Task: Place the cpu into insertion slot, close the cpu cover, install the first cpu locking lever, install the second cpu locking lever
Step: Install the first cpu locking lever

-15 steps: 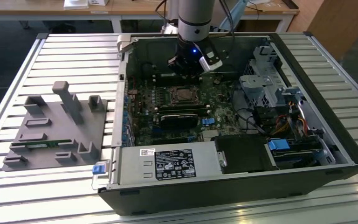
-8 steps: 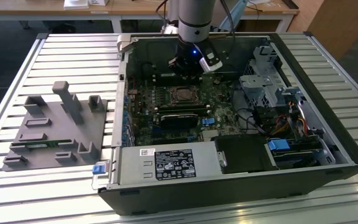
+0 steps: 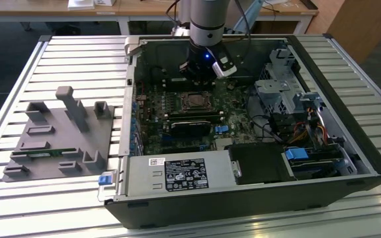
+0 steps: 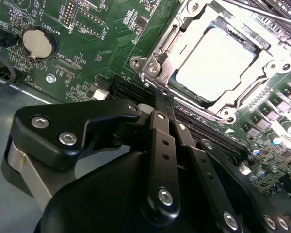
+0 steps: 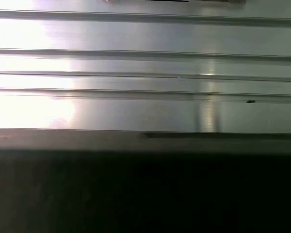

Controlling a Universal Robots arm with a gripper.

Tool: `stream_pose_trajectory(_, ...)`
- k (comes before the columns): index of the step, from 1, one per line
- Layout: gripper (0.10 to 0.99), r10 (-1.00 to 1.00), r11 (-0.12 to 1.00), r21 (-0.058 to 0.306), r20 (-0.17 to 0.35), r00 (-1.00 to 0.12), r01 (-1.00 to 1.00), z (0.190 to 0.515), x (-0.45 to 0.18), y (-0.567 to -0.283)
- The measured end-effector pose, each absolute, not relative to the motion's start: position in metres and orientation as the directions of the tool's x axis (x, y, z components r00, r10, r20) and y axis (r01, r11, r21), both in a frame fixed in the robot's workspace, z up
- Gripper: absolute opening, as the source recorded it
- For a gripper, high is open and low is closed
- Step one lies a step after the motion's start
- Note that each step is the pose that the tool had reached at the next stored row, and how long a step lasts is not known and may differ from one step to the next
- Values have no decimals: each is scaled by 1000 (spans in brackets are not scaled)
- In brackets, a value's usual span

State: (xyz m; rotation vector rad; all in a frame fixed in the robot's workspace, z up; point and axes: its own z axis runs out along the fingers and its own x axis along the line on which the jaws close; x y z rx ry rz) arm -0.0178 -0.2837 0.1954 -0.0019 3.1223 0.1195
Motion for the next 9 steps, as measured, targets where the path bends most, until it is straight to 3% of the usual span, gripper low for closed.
stream_pose_trajectory(9, 106, 0, 996, 94, -17, -1000, -2, 195, -18, -283)
